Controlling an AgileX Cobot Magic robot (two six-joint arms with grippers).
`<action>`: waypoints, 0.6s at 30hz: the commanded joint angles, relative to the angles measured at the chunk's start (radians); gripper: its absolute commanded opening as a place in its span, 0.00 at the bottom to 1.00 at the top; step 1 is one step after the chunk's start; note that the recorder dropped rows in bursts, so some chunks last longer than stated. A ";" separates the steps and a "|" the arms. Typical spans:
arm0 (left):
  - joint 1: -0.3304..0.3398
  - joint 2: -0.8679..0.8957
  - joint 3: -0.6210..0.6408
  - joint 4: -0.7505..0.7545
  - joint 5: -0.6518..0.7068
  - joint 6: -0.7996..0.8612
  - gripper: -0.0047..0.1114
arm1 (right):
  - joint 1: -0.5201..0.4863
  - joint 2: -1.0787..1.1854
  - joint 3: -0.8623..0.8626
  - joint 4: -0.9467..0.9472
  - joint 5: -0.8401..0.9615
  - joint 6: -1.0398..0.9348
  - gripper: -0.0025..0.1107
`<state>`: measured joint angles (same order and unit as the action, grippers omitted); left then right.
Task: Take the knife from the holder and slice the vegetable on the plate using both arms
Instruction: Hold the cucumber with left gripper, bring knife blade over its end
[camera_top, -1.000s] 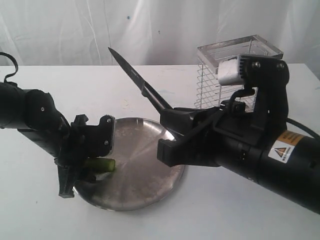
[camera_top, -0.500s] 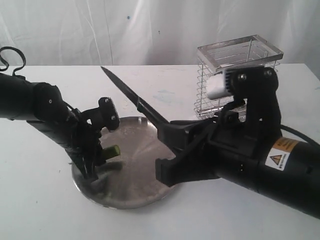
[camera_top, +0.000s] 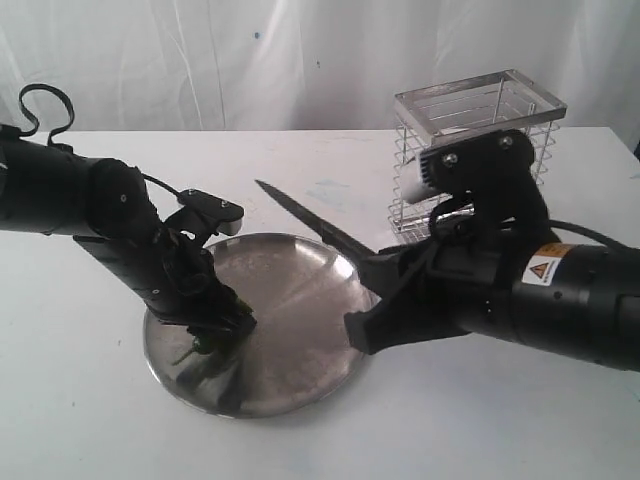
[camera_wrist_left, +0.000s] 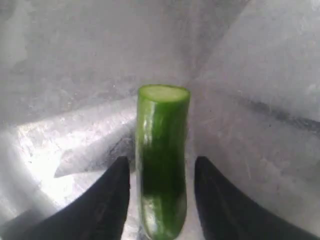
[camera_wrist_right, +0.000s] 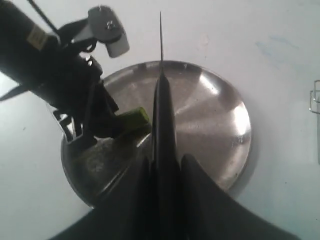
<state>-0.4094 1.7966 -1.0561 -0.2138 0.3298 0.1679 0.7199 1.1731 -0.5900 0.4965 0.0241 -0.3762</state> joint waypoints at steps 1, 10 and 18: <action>-0.006 -0.026 -0.005 -0.010 0.048 -0.019 0.55 | -0.005 0.062 -0.020 -0.011 0.033 -0.078 0.02; 0.018 -0.167 -0.005 0.044 0.115 -0.019 0.55 | -0.005 0.157 -0.030 -0.056 0.031 -0.069 0.02; 0.028 -0.219 -0.005 0.049 0.065 -0.054 0.55 | 0.019 0.180 -0.030 -0.044 0.029 -0.065 0.02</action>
<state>-0.3853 1.5887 -1.0561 -0.1645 0.3992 0.1354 0.7220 1.3544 -0.6122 0.4460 0.0658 -0.4393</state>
